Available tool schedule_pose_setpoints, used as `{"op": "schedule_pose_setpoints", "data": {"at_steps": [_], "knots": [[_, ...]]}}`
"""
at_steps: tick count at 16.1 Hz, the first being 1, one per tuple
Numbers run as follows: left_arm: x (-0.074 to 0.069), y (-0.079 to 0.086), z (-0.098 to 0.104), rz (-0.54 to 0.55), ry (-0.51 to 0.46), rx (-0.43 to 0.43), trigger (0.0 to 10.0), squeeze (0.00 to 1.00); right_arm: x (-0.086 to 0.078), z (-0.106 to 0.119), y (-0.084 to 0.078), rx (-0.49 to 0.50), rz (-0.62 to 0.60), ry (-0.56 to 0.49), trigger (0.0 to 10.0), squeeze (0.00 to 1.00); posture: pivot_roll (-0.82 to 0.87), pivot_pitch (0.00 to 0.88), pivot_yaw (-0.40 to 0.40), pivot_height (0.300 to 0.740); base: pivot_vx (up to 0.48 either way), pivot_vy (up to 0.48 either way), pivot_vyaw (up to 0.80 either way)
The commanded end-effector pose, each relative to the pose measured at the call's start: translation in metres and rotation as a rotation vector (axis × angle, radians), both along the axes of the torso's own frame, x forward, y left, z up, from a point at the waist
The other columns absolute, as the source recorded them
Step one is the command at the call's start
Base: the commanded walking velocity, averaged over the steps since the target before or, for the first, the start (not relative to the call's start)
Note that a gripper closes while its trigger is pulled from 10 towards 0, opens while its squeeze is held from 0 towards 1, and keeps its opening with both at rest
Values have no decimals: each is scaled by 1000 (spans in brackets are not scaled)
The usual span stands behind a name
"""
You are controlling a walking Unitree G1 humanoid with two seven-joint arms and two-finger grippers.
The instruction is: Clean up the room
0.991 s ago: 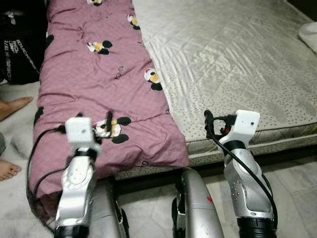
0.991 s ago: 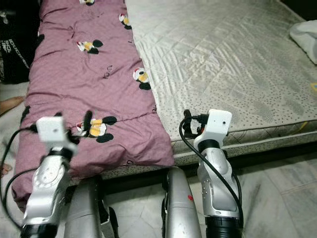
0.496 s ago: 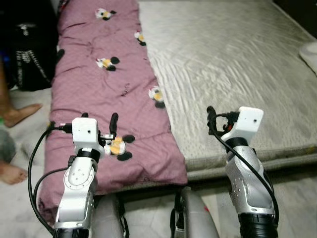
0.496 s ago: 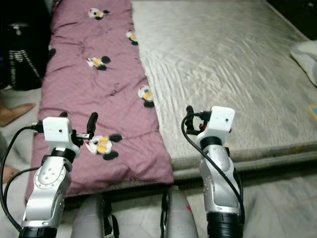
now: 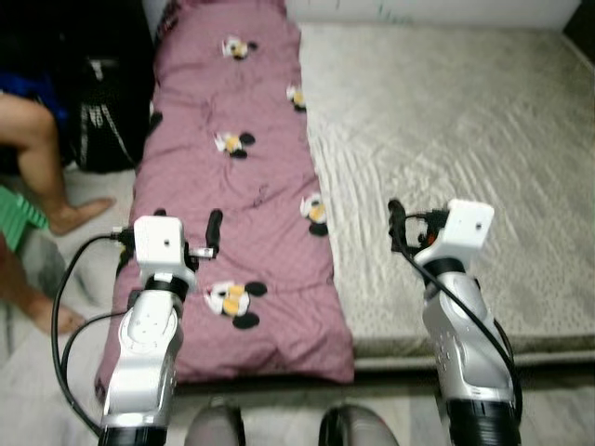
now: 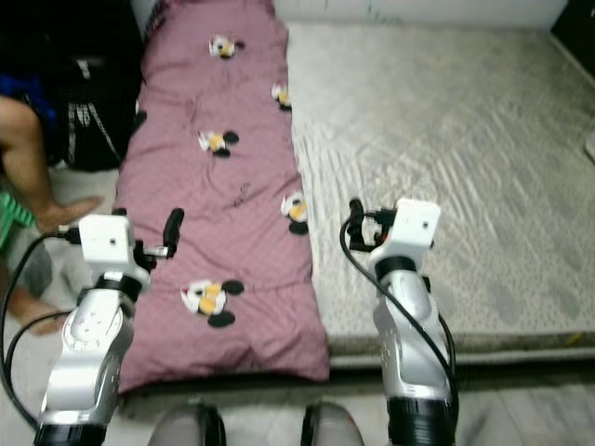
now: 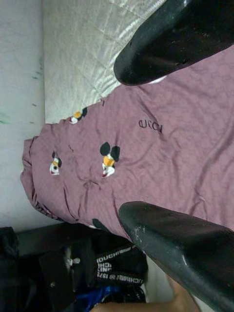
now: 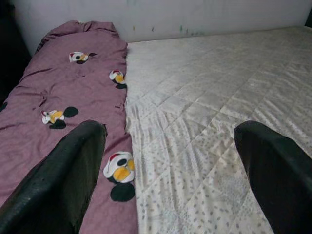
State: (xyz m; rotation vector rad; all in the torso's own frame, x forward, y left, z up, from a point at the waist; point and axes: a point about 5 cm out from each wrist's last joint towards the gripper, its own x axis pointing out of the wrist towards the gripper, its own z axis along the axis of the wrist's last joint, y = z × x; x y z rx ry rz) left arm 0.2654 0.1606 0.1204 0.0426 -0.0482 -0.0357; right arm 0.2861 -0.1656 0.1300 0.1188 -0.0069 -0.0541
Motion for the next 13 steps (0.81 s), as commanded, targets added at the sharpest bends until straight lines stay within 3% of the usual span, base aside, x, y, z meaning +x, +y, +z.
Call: {"op": "schedule_pose_setpoints", "data": {"at_steps": [1, 13], "knots": [[-2, -2, -1, -16, 14, -7, 10000, 0, -2, -2, -3, -4, -10, 6, 10000, 0, -31, 81, -41, 740, 0, 0, 0], [-2, -3, -4, -26, 51, -55, 10000, 0, 1, -3, -3, -24, -6, 13, 10000, 0, -34, 85, -39, 740, 0, 0, 0]]}}
